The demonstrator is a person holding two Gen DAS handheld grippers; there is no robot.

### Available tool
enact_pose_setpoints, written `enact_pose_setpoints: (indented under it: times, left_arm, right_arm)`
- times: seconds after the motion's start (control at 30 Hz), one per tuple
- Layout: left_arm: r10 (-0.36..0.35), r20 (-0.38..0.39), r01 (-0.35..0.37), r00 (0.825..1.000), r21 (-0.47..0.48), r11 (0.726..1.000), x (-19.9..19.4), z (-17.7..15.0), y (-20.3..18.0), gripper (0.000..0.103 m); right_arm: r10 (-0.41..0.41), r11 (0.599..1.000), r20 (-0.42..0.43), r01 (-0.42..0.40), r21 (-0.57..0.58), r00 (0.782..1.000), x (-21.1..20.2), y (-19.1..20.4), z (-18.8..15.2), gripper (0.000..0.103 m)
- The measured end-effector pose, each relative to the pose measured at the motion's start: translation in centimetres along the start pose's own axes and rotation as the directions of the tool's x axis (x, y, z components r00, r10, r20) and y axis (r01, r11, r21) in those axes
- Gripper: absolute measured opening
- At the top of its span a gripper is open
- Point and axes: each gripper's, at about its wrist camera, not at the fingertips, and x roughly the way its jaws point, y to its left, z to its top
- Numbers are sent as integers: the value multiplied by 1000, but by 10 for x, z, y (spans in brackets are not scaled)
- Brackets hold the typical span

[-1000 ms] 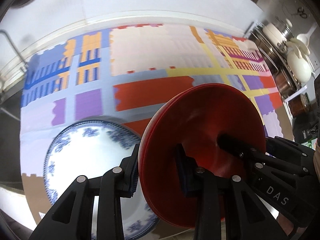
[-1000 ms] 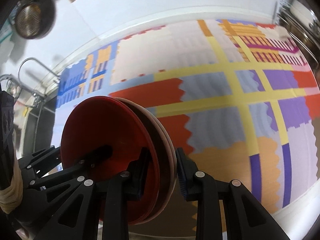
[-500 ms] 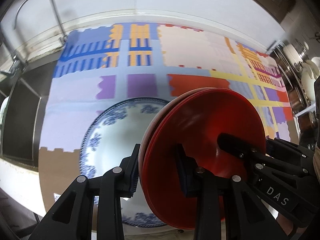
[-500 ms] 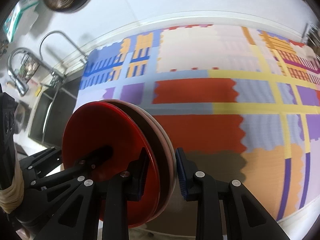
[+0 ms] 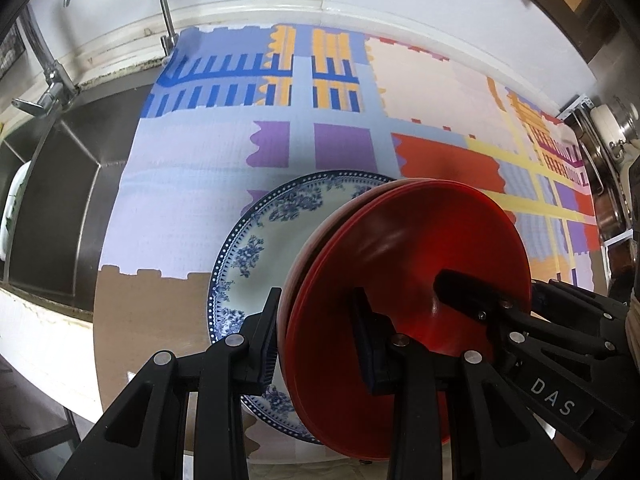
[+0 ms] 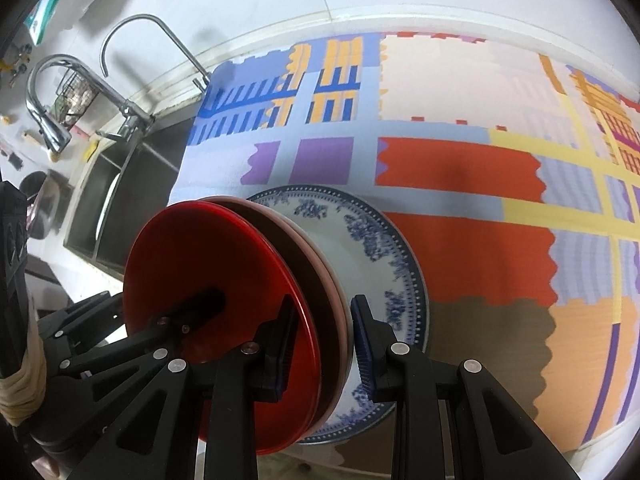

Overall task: Organize plates and bowls
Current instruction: 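Lower the red bowl onto the pink bowl with both tools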

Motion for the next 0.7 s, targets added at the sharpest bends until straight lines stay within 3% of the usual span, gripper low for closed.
enact_pose_setpoints:
  times: [0.7]
  left_arm:
    - [-6,-36,7,999,26,1000,23,4,4,33]
  right_arm:
    - [-36,999,-40,37,21,999,22,0,0,28]
